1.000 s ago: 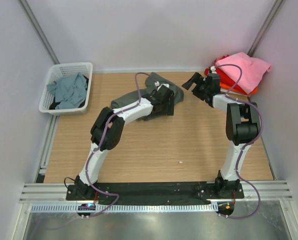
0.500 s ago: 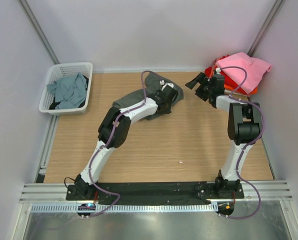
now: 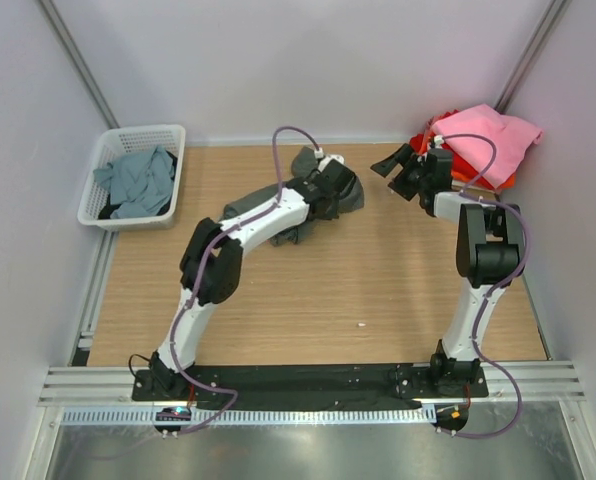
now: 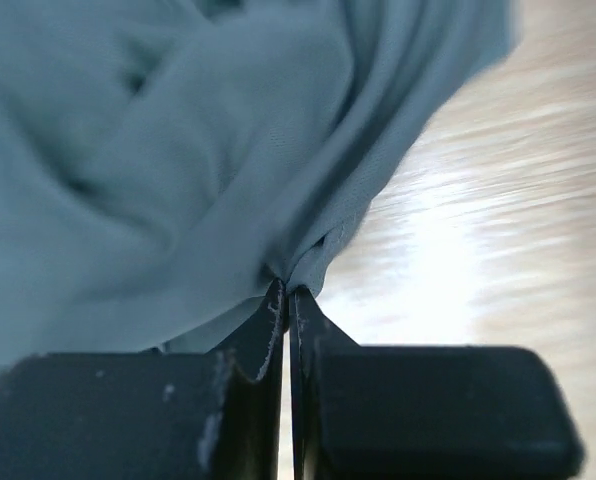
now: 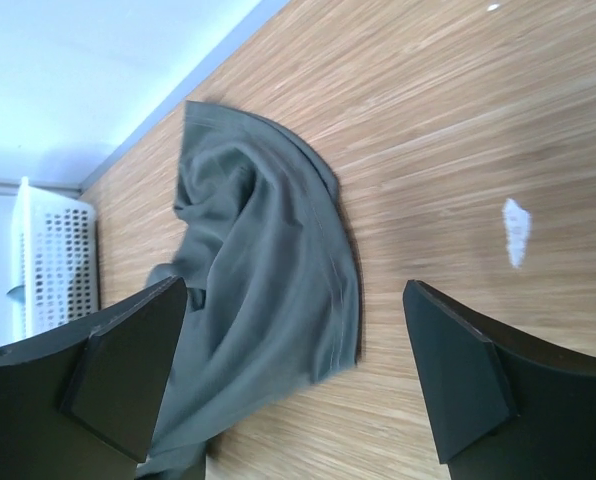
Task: Fold and stack the t-shirts
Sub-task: Flatten the tshirt out
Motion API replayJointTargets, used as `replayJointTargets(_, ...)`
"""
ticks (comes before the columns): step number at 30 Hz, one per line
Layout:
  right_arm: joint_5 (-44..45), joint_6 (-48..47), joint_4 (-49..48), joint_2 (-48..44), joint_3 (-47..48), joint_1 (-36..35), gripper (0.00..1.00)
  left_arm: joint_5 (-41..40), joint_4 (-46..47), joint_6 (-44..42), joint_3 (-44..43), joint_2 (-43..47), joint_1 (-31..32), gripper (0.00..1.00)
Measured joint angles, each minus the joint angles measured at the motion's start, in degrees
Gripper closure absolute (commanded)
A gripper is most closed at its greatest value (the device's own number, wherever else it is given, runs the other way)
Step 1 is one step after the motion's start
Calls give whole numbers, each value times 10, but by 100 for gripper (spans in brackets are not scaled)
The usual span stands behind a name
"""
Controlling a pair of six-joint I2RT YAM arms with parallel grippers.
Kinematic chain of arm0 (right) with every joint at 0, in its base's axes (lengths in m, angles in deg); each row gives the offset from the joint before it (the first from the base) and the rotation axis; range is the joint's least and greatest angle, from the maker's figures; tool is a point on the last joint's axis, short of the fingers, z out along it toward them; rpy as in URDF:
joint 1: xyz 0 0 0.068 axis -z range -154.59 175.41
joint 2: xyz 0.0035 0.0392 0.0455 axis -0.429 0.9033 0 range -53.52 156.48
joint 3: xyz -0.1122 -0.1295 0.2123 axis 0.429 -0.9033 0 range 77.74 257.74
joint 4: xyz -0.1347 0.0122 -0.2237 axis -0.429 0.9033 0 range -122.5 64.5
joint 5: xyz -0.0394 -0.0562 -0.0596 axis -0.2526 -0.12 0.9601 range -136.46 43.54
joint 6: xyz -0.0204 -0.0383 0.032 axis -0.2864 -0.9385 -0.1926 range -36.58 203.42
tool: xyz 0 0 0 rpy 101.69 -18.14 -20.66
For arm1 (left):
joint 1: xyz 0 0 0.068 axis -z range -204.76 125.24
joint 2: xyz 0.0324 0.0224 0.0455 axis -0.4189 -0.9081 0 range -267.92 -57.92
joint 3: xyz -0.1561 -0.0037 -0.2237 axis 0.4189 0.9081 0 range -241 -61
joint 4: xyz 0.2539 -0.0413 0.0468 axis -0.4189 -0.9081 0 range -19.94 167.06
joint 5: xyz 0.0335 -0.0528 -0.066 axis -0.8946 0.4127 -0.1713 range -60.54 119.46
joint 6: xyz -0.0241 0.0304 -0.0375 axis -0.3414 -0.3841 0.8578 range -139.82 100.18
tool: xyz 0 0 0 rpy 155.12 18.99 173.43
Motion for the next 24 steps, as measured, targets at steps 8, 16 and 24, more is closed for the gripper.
replayJointTargets(8, -67, 6, -20, 24, 7, -13, 10, -11, -25, 26, -4, 169, -34, 100)
replayJointTargets(16, -170, -44, 5, 49, 68, -54, 10, 6, -61, 31, -46, 167, -83, 96)
replayJointTargets(24, -272, -188, 91, 0, 65, -106, 10, 147, -75, 45, -69, 46, -140, 100)
